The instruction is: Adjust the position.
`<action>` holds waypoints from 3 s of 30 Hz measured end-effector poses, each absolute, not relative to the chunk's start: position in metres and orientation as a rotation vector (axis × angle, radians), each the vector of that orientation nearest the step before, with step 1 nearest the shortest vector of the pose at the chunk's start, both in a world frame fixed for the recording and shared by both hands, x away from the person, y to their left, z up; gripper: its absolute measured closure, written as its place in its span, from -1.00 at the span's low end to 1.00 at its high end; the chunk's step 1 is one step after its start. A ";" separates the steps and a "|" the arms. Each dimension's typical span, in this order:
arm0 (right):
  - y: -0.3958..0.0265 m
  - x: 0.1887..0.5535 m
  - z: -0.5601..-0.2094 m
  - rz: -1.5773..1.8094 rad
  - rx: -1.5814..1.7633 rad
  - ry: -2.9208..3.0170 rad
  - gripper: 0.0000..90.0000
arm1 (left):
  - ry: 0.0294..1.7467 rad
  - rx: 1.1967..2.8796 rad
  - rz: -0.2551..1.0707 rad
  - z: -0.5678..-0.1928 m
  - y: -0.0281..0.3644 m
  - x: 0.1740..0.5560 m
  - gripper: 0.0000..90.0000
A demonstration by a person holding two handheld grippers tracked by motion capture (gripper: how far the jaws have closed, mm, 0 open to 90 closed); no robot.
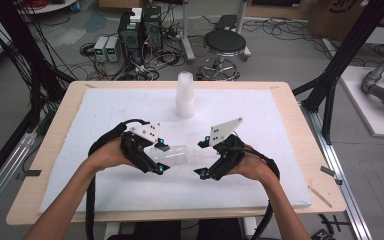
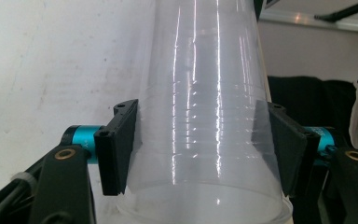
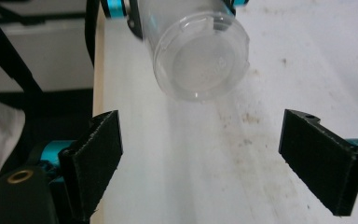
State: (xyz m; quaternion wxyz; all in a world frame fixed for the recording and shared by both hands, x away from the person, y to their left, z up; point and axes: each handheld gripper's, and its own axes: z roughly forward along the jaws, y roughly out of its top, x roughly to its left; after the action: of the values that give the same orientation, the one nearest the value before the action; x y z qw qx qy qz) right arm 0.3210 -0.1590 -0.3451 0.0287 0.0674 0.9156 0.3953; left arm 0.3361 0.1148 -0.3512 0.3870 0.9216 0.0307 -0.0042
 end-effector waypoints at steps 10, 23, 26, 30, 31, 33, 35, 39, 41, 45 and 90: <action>-0.151 0.322 -0.343 0.982 0.176 2.890 -0.70 | 0.074 2.453 -0.011 -0.344 0.100 0.338 -0.26; -0.134 0.324 -0.346 0.930 0.110 2.918 -0.69 | 0.042 2.502 -0.034 -0.346 0.076 0.337 -0.26; -0.132 0.324 -0.346 0.948 0.099 2.919 -0.66 | 0.038 2.505 -0.032 -0.347 0.075 0.337 -0.26; -0.130 0.324 -0.347 0.932 0.087 2.934 -0.59 | 0.036 2.504 -0.034 -0.348 0.074 0.337 -0.26; -0.130 0.324 -0.347 0.938 0.084 2.935 -0.54 | 0.033 2.504 -0.033 -0.348 0.074 0.337 -0.26; -0.129 0.325 -0.347 0.939 0.090 2.951 -0.42 | 0.027 2.506 -0.038 -0.348 0.074 0.337 -0.26; -0.127 0.324 -0.347 0.952 0.079 2.959 -0.40 | 0.022 2.508 -0.043 -0.349 0.073 0.336 -0.26; -0.124 0.325 -0.348 0.938 0.068 2.959 -0.08 | 0.034 2.503 -0.053 -0.352 0.073 0.335 -0.25; -0.124 0.327 -0.348 0.936 0.073 2.960 -0.06 | 0.028 2.498 -0.050 -0.353 0.074 0.337 -0.26; -0.124 0.327 -0.347 0.945 0.081 2.963 -0.05 | 0.030 2.492 -0.055 -0.353 0.075 0.337 -0.28; -0.179 0.322 -0.390 1.742 0.291 2.602 -0.04 | 0.276 1.659 0.036 -0.410 0.150 0.321 -0.88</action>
State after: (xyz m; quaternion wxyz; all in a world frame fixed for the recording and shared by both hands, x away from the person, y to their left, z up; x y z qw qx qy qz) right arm 0.3219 -0.1788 -0.3899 -0.0017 0.0924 0.8274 0.5540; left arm 0.3206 0.1503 -0.4101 0.6667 0.7351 0.1222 0.0160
